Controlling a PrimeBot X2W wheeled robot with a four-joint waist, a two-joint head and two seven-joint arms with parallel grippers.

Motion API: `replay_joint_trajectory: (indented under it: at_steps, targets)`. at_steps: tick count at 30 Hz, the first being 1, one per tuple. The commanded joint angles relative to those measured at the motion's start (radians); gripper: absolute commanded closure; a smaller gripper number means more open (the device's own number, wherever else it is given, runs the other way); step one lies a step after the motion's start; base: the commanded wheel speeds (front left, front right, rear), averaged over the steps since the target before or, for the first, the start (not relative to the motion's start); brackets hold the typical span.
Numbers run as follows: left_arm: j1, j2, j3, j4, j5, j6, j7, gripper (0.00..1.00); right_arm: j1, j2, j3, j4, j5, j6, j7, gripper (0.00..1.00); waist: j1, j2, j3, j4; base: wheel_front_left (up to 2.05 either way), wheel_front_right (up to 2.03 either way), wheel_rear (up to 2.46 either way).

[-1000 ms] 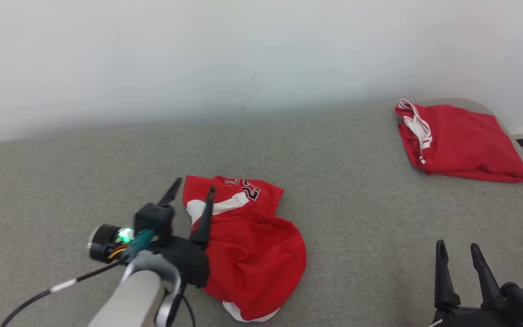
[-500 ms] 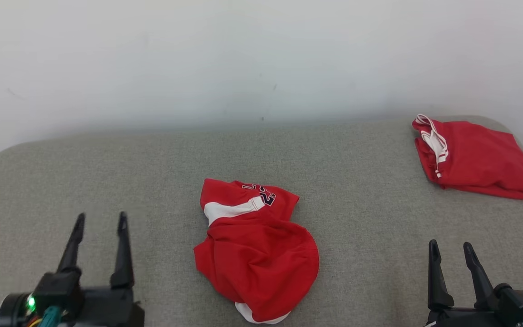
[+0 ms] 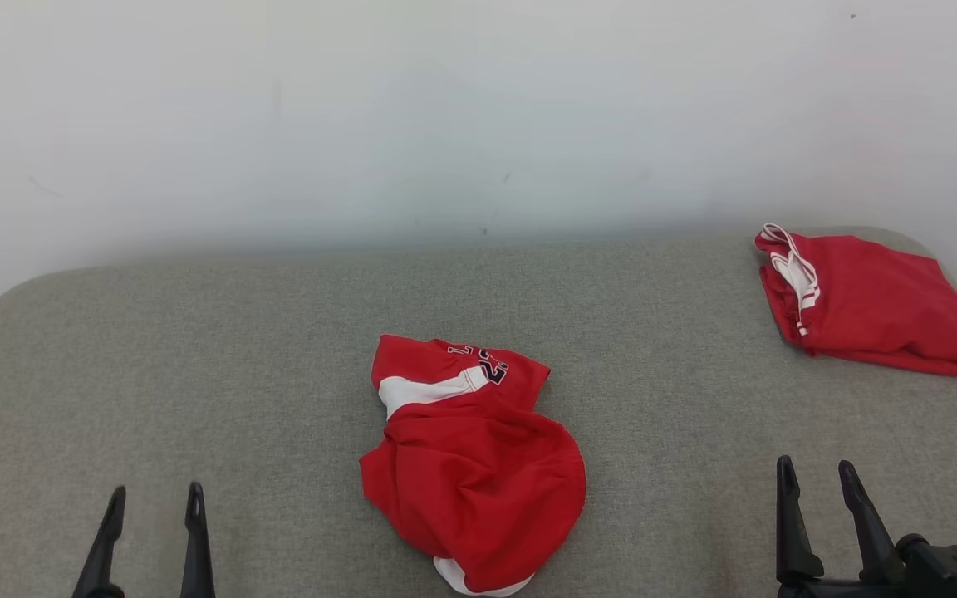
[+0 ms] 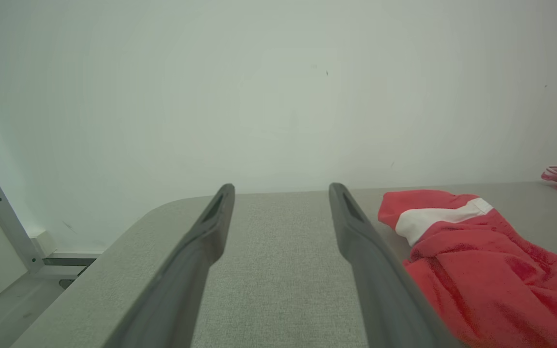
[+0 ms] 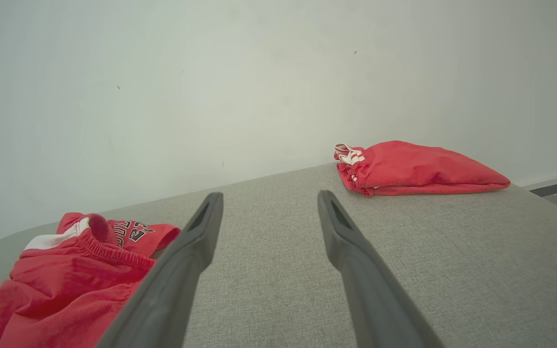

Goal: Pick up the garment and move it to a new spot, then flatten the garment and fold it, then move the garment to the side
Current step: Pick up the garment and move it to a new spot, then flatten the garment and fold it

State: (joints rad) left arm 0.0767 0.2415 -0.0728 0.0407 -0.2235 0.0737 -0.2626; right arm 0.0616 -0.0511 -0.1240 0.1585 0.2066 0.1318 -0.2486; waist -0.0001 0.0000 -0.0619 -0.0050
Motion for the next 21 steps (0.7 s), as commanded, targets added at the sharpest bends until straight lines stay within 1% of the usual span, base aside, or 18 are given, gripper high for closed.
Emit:
replay_joint_trajectory:
  at_steps: [1,3,9,12,16,21]
  targets:
    - [0.017,0.006,0.003,0.011,0.014,0.001,-0.003,0.0,0.009,0.002,0.002,0.003,0.009,-0.003,-0.007,0.0,0.0001,0.0,-0.001,0.001,0.0,0.0,0.0]
    - [0.024,0.005,-0.002,0.018,0.025,-0.011,-0.003,0.0,0.014,0.002,0.003,0.005,0.01,-0.003,-0.008,0.0,0.0001,0.0,-0.001,0.003,0.0,0.0,0.0]
    - [0.028,-0.001,-0.011,0.033,0.033,-0.024,-0.003,0.0,0.019,0.002,0.013,0.007,0.003,-0.003,-0.009,0.0,0.0001,0.0,0.003,0.011,0.0,0.0,0.0]
    - [0.026,-0.021,0.007,0.018,0.009,-0.025,-0.003,0.0,0.023,0.002,0.023,0.004,0.005,-0.003,-0.01,0.0,0.0001,0.0,0.004,0.013,0.0,0.0,0.0]
    - [0.032,-0.032,0.027,0.011,0.002,-0.031,-0.003,0.0,0.026,0.002,0.034,0.006,0.008,-0.003,-0.01,0.0,0.0001,0.0,0.004,0.012,0.0,0.0,0.0]
    - [0.043,-0.041,0.048,0.012,0.016,-0.036,-0.003,0.0,0.032,0.002,0.049,0.015,-0.004,-0.003,-0.013,0.0,0.0001,0.0,0.0,0.008,0.0,0.0,0.0]
